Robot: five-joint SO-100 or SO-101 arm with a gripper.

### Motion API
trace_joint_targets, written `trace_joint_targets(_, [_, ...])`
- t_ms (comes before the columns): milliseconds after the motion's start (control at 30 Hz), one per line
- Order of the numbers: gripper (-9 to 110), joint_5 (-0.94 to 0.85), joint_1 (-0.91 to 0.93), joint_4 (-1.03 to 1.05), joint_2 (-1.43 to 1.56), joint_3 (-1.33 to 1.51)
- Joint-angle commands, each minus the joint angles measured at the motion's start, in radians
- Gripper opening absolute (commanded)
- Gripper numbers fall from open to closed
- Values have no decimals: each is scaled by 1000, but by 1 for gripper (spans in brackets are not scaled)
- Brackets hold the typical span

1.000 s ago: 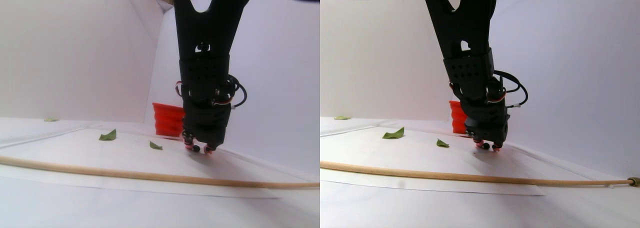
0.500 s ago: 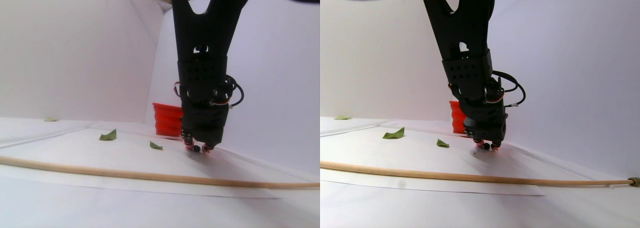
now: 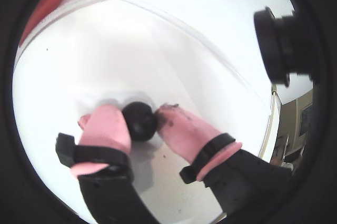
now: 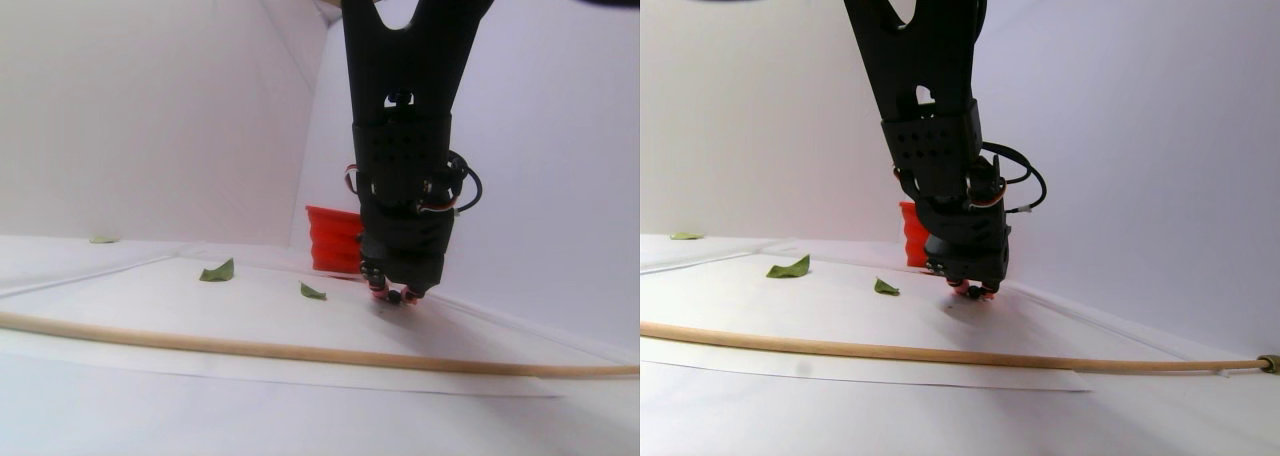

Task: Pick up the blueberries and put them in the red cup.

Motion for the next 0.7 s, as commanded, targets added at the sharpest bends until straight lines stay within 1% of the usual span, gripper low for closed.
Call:
trace_joint_targets(0, [12,-23,9,-43,86,23])
trace_joint_targets(667, [12,-72,-9,-141,258,219])
